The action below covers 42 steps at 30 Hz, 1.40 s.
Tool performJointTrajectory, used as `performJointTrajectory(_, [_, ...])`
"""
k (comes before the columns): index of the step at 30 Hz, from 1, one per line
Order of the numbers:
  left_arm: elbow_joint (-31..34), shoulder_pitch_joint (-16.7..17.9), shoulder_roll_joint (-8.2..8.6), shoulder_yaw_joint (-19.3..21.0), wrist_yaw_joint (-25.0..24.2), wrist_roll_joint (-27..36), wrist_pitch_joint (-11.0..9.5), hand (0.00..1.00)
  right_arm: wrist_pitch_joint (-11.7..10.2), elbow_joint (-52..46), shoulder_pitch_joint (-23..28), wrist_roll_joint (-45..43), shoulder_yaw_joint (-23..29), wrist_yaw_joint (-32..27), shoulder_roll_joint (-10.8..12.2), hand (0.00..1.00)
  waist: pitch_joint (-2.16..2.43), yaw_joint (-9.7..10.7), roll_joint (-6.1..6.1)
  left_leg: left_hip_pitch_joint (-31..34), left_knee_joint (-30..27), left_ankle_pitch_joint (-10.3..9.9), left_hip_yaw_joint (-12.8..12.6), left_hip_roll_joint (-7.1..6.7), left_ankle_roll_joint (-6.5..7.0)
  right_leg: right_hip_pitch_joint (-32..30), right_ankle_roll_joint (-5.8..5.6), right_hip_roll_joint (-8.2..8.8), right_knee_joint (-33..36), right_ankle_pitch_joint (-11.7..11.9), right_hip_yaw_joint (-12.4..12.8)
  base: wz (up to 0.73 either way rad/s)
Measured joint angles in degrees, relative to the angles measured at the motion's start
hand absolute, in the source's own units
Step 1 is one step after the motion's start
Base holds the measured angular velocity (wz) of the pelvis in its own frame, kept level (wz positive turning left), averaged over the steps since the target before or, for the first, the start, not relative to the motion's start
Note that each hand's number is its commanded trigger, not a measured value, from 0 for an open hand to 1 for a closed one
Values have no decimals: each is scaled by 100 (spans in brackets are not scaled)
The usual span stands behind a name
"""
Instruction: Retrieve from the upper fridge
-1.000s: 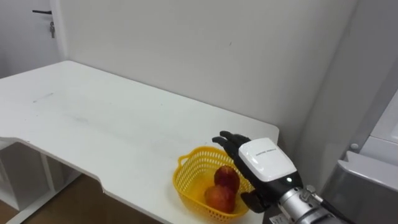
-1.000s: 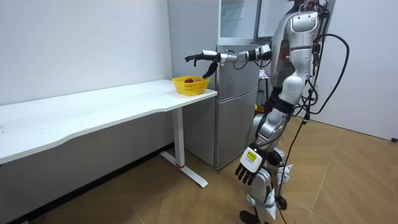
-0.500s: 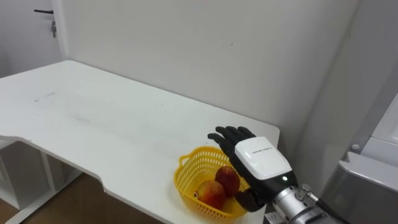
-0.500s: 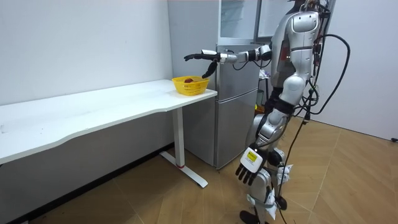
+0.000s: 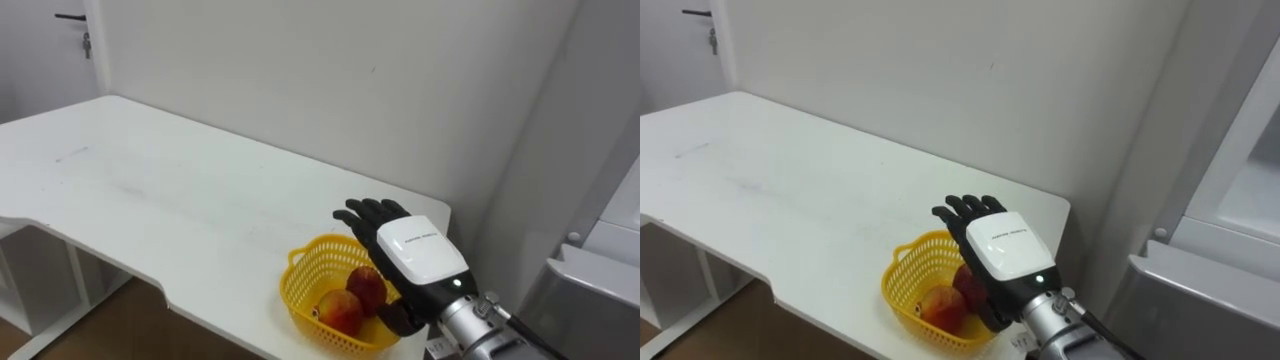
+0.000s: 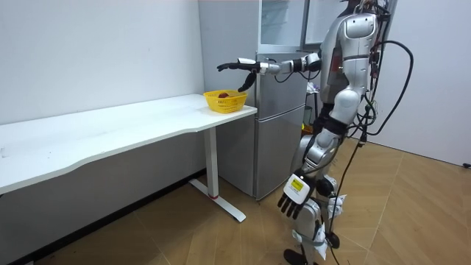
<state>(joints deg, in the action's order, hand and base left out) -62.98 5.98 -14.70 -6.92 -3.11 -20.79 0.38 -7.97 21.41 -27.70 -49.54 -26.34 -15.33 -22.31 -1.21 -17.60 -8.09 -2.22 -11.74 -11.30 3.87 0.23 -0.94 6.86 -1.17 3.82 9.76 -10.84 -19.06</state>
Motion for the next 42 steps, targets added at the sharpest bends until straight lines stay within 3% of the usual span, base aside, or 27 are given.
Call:
performJointTrajectory(12, [-74, 2, 1, 44, 28, -5, -10, 0, -80, -1103, 0, 12, 157, -35, 0, 0, 1, 193, 22, 33, -11, 0, -3, -2, 0, -20, 0, -2, -14, 0, 30, 0])
performJointTrajectory(14, [-74, -6, 1, 37, 40, 42, -31, 0, -135, -1256, 0, 28, 157, -66, 9, 0, -18, 255, 84, 4, -10, 0, -13, -1, 0, -3, 0, -5, -14, 0, 72, -2])
performJointTrajectory(17, [-74, -19, 11, 13, 42, 56, -38, 0, -228, -1399, 0, 169, 157, -90, 31, 0, -10, 308, 126, -25, 8, 0, -91, 9, 0, -18, 0, -12, -12, 0, 180, -14])
performJointTrajectory(27, [-93, -19, 169, 1, 153, 28, -72, 0, -518, -2237, 88, 745, 680, -393, 159, 0, 61, 723, 371, -117, 22, -1, -280, 48, 0, -18, 5, -41, 11, 4, 399, -10])
performJointTrajectory(33, [-105, -17, 216, 6, 416, 109, -227, 0, -721, -3161, 757, 1542, 1176, -596, 294, 0, 110, 943, 489, -163, 57, 0, -374, 63, 1, -30, 14, -51, 13, 31, 507, -8])
performJointTrajectory(38, [-150, 9, 246, 56, 532, 110, -295, 0, -747, -3548, 1245, 1922, 1551, -701, 293, 0, 107, 1065, 508, -264, 129, -1, -527, 109, -1, -14, 28, -91, 14, 40, 648, -16])
performJointTrajectory(42, [-268, 81, 254, 52, 542, 278, -312, 0, -910, -3649, 1676, 2052, 1837, -1000, 337, 0, 110, 1248, 542, -384, 215, -1, -615, 116, -1, 16, 30, -104, 13, 42, 751, -12])
